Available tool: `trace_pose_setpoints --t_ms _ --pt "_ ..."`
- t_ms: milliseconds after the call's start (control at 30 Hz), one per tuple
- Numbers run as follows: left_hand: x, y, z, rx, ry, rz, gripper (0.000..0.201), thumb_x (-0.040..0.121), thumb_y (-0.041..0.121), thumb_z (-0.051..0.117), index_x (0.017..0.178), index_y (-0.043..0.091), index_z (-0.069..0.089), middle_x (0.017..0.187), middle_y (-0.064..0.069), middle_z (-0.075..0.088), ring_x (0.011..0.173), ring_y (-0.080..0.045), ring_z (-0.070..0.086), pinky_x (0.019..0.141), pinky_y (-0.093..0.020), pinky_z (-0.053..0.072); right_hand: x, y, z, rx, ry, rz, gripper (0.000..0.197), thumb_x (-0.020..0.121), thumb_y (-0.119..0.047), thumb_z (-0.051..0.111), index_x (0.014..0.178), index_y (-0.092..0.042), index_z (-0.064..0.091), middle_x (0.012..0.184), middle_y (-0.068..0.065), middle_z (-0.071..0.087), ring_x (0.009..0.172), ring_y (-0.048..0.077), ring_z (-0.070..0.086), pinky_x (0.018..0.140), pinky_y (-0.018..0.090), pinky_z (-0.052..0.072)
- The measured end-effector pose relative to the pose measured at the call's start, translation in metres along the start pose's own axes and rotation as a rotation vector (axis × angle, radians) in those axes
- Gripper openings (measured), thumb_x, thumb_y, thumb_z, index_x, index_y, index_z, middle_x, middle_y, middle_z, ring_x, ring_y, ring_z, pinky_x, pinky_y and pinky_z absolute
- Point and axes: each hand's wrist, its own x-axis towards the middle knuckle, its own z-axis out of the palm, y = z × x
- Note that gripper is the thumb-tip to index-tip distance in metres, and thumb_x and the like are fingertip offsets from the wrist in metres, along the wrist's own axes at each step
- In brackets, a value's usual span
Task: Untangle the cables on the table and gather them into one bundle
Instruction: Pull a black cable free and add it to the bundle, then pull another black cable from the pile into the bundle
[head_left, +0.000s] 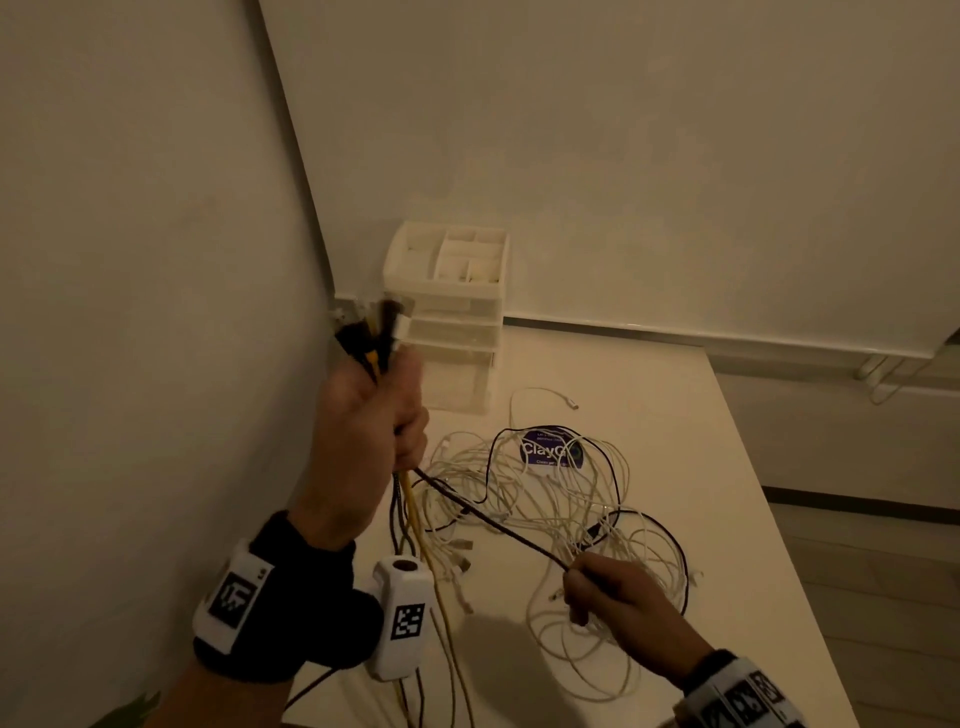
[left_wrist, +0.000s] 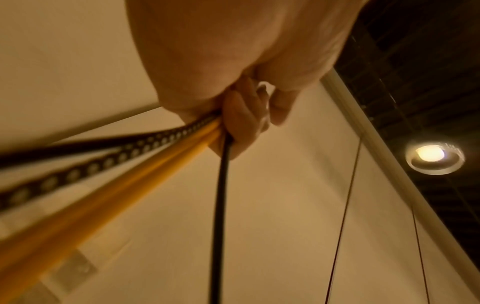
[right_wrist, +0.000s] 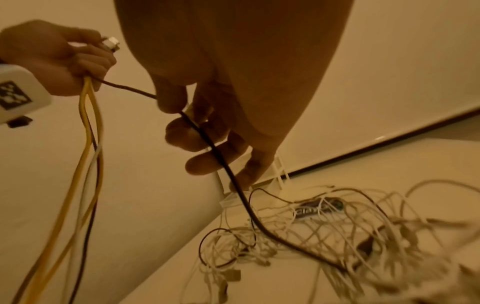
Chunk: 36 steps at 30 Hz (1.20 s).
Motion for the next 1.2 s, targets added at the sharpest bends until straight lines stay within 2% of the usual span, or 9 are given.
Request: trace_pose_setpoints --t_ms 100,200,367,467,600,700,867,967,1200 --pt "-0.011 -0.014 0.005 0.47 -0.135 -0.006 0.018 0.085 0.026 0.069 0.075 0.017 0.058 0.058 0.002 0.046 0.048 -0.01 0.04 0.047 -0.023 0.039 0.006 -0.017 -0.009 -0.095 0.1 -0.057 0.041 0.088 -0.061 0.045 0.071 -0.025 0.056 0.063 0.004 0.051 0.056 0.008 0.046 0.06 0.031 0.041" --pt "-0.021 -0.039 0.022 0.694 -0.313 -0.052 0.006 0.087 0.027 0.07 0.09 0.022 0.069 0.06 0.014 0.056 0.052 -0.003 0.047 0.054 -0.02 0.04 0.012 -0.048 -0.02 -0.146 0.138 -0.13 0.038 0.09 -0.056 0.051 0.073 -0.024 0.061 0.068 0.011 0.058 0.056 0.011 0.05 0.059 0.035 0.043" --pt "-0.023 -0.06 0.04 0.58 -0.367 -0.104 0.021 0.086 0.044 0.062 0.091 0.025 0.071 0.063 0.011 0.062 0.059 -0.011 0.056 0.059 -0.035 0.049 0.015 -0.089 -0.036 -0.135 0.138 -0.201 0.042 0.085 -0.058 0.057 0.084 -0.017 0.069 0.076 0.012 0.066 0.071 0.032 0.061 0.066 0.047 0.049" --pt "-0.021 -0.059 0.044 0.535 -0.361 -0.068 0.014 0.089 0.036 0.067 0.078 0.045 0.068 0.058 0.015 0.054 0.056 -0.004 0.049 0.055 -0.028 0.043 0.013 -0.095 -0.041 -0.117 0.195 -0.189 0.043 0.078 -0.055 0.061 0.077 -0.012 0.067 0.068 0.012 0.064 0.058 0.022 0.056 0.058 0.043 0.047" --pt "-0.014 -0.06 0.043 0.57 -0.518 -0.16 0.029 0.082 0.054 0.068 0.081 0.025 0.067 0.068 -0.008 0.058 0.062 -0.02 0.054 0.064 -0.041 0.048 0.011 -0.088 -0.042 -0.053 0.168 -0.18 0.037 0.076 -0.047 0.068 0.077 -0.01 0.069 0.065 0.01 0.062 0.055 0.01 0.05 0.054 0.033 0.043" --pt "-0.013 -0.055 0.045 0.589 -0.619 -0.199 0.022 0.087 0.037 0.07 0.075 0.02 0.064 0.058 0.011 0.05 0.056 -0.007 0.046 0.058 -0.025 0.037 0.011 -0.077 -0.049 0.037 0.084 -0.169 0.029 0.078 -0.033 0.07 0.078 -0.004 0.067 0.059 0.003 0.055 0.053 0.006 0.045 0.054 0.022 0.039" --pt "0.001 -0.043 0.031 0.364 -0.241 -0.227 0.019 0.087 0.025 0.068 0.078 0.009 0.062 0.05 0.01 0.042 0.041 -0.005 0.035 0.044 -0.022 0.03 0.014 -0.037 -0.061 0.165 0.138 -0.142 0.024 0.095 -0.017 0.058 0.073 -0.016 0.066 0.059 0.004 0.055 0.056 0.014 0.049 0.063 0.034 0.045" --pt "0.008 -0.035 0.024 0.519 -0.147 -0.093 0.011 0.09 0.018 0.066 0.08 0.012 0.066 0.044 0.012 0.047 0.04 -0.001 0.039 0.046 -0.016 0.034 0.014 -0.022 -0.066 0.179 0.189 -0.138 0.021 0.094 -0.021 0.058 0.079 -0.017 0.072 0.061 0.006 0.059 0.058 0.016 0.052 0.068 0.039 0.049" --pt "0.018 -0.032 -0.003 0.377 0.21 -0.066 0.022 0.092 0.02 0.065 0.082 0.0 0.062 0.047 0.004 0.037 0.04 -0.012 0.03 0.044 -0.026 0.027 0.03 0.006 -0.08 -0.076 0.267 -0.123 0.014 0.091 -0.017 0.061 0.084 -0.02 0.073 0.075 -0.002 0.069 0.065 0.006 0.06 0.065 0.021 0.049"
